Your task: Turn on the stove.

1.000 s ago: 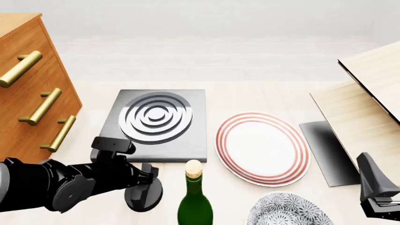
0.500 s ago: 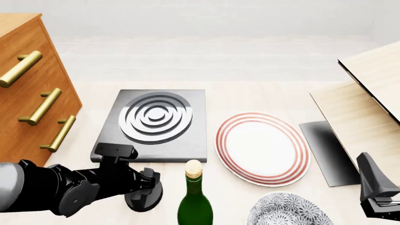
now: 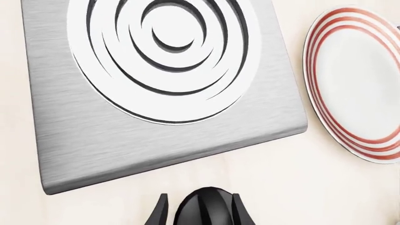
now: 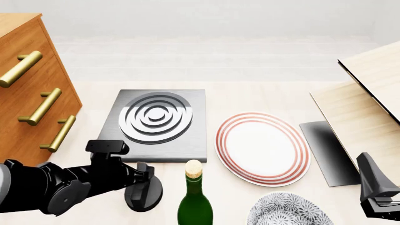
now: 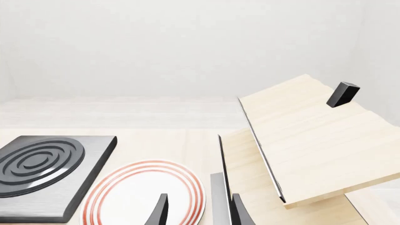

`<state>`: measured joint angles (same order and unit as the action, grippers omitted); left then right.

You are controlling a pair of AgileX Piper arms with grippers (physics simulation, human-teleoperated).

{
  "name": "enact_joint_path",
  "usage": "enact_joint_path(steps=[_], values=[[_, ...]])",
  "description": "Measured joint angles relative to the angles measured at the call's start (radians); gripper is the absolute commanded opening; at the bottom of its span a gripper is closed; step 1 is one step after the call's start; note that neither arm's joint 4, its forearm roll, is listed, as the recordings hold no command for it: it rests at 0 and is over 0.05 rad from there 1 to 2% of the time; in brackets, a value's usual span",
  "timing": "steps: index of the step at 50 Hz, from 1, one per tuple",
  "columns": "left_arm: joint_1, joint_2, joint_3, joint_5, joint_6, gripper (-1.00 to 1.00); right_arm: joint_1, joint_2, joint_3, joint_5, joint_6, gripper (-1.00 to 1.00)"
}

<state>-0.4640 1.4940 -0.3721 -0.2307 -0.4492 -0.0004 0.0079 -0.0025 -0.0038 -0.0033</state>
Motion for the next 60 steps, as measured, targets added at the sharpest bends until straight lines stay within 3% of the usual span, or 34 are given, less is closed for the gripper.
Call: enact_joint_path(steps=[4,14,24,44,60], values=[[0.015,-0.011,-0.003,-0.002,-0.006,1.0,0.0,0.0,0.0,0.0,0.0,1.0],[0.133,-0.05,0.005,0.038,0.145,1.0,0.0,0.0,0.0,0.0,0.0,1.0],[0.195,-0.074,0.016,0.057,0.212,1.0,0.0,0.0,0.0,0.0,0.0,1.0],[0.193,-0.28,-0.007,0.208,0.241,1.0,0.0,0.0,0.0,0.0,0.0,1.0],[0.177,-0.472,0.023,0.268,0.245,1.0,0.0,0.0,0.0,0.0,0.0,1.0]])
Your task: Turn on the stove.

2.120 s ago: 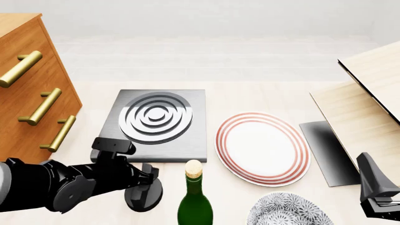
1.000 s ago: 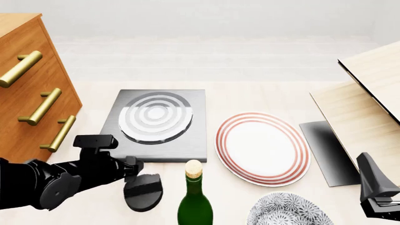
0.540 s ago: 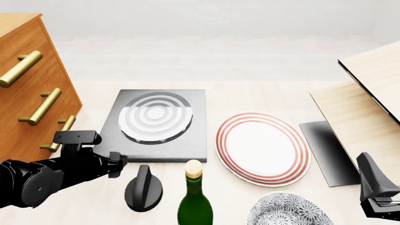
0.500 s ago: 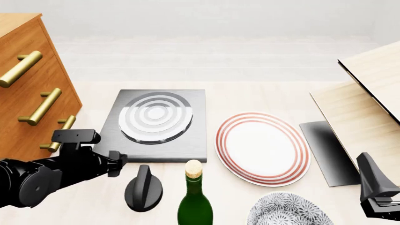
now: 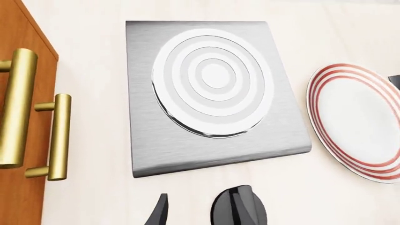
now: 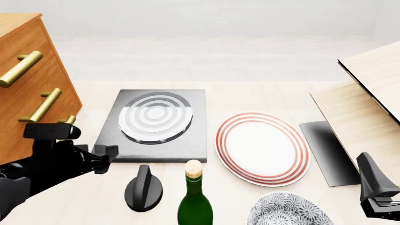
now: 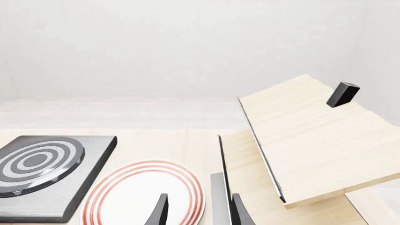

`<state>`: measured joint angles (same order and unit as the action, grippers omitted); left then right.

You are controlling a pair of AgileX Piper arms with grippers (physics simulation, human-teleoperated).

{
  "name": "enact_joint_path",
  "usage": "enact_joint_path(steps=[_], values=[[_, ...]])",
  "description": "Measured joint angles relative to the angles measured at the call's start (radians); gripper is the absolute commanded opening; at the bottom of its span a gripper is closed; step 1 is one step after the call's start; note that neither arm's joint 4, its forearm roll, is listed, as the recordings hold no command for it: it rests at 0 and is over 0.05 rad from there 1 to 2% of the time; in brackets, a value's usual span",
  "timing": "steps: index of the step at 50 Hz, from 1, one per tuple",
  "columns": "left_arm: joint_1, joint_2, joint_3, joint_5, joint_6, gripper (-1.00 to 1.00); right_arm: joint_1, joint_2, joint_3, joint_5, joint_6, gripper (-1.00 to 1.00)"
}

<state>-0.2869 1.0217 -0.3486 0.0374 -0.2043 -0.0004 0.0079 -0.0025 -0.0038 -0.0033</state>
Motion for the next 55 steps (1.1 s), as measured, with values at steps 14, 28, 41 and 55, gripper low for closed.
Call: enact_joint_path(steps=[14,28,41,55], values=[[-0.024,-0.152,0.003,0.029,0.018,1.0,0.0,0.0,0.0,0.0,0.0,1.0],[-0.037,-0.241,-0.007,0.025,0.016,1.0,0.0,0.0,0.0,0.0,0.0,1.0],[-0.042,-0.311,-0.01,0.001,0.009,1.0,0.0,0.0,0.0,0.0,0.0,1.0],[-0.024,-0.39,0.017,-0.072,0.046,1.0,0.0,0.0,0.0,0.0,0.0,1.0]])
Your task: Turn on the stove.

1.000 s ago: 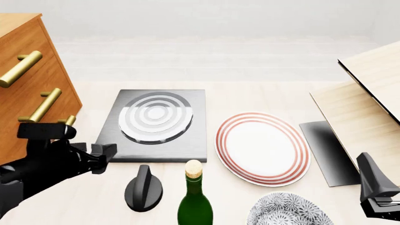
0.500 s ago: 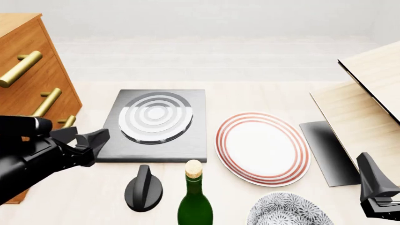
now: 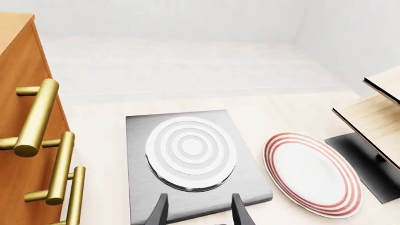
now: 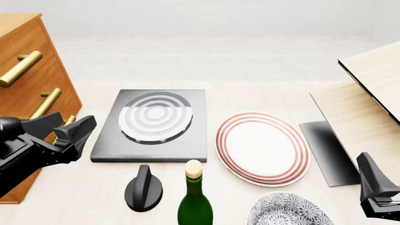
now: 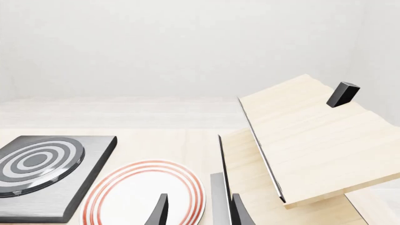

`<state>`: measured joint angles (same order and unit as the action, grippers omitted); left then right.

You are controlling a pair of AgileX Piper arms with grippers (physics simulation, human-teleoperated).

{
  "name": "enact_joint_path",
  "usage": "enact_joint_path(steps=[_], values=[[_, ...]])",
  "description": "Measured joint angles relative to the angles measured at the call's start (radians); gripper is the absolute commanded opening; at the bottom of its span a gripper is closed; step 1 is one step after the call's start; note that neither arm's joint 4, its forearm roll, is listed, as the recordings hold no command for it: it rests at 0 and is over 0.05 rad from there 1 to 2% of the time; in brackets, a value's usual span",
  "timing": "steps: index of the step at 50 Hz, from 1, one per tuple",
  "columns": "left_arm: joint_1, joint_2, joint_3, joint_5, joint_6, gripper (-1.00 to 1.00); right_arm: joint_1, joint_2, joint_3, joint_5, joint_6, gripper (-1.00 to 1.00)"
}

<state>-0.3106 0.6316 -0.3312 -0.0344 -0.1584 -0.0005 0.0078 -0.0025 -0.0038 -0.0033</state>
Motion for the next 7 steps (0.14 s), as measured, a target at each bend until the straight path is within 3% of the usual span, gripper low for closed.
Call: enact_joint_path(steps=[7], values=[[0.014,-0.039,0.021,-0.05,0.022,1.0,0.0,0.0,0.0,0.0,0.0,1.0]])
